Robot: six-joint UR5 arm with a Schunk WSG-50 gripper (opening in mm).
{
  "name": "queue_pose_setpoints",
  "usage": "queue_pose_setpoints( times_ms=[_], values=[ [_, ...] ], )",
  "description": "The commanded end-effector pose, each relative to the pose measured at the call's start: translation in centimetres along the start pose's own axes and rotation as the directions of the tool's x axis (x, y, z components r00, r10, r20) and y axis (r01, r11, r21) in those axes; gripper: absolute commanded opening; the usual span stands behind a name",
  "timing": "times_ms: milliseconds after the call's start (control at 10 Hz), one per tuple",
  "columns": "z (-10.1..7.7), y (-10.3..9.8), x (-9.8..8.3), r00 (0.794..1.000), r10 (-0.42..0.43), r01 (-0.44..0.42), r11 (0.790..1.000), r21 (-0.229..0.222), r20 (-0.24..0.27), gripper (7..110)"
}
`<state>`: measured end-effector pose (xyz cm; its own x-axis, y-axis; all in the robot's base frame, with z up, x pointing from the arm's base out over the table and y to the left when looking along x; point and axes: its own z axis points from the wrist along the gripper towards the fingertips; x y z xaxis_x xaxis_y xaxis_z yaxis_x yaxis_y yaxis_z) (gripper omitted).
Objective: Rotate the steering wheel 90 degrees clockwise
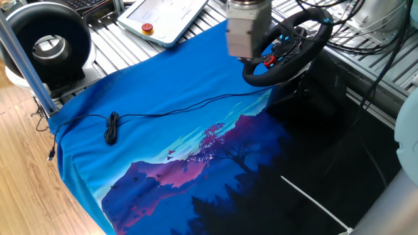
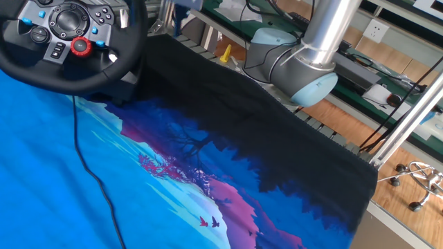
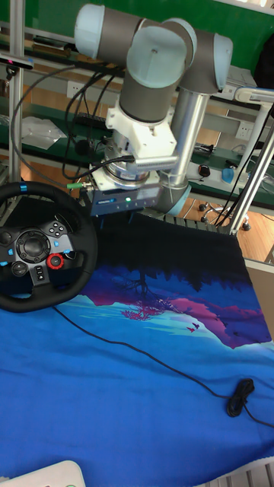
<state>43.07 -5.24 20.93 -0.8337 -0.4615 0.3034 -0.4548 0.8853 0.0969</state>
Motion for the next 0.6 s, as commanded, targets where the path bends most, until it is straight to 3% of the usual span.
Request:
queue_pose_setpoints(
  times_ms=[0, 100, 200, 300, 500],
  values=[
    [0.8, -0.7, 8.3, 0.974, -0.098, 0.093, 0.995, -0.035, -0.204, 66],
    [1.1, -2.2, 9.4, 0.965, -0.131, 0.134, 0.991, -0.006, -0.227, 66],
    [0.9, -4.4, 10.0, 0.959, -0.151, 0.169, 0.984, 0.057, -0.239, 44],
    [0.3, -5.0, 10.1, 0.954, -0.200, 0.215, 0.976, 0.043, -0.225, 44],
    [-2.3, -6.0, 9.2, 0.949, -0.229, 0.257, 0.960, 0.113, -0.215, 44]
  ],
)
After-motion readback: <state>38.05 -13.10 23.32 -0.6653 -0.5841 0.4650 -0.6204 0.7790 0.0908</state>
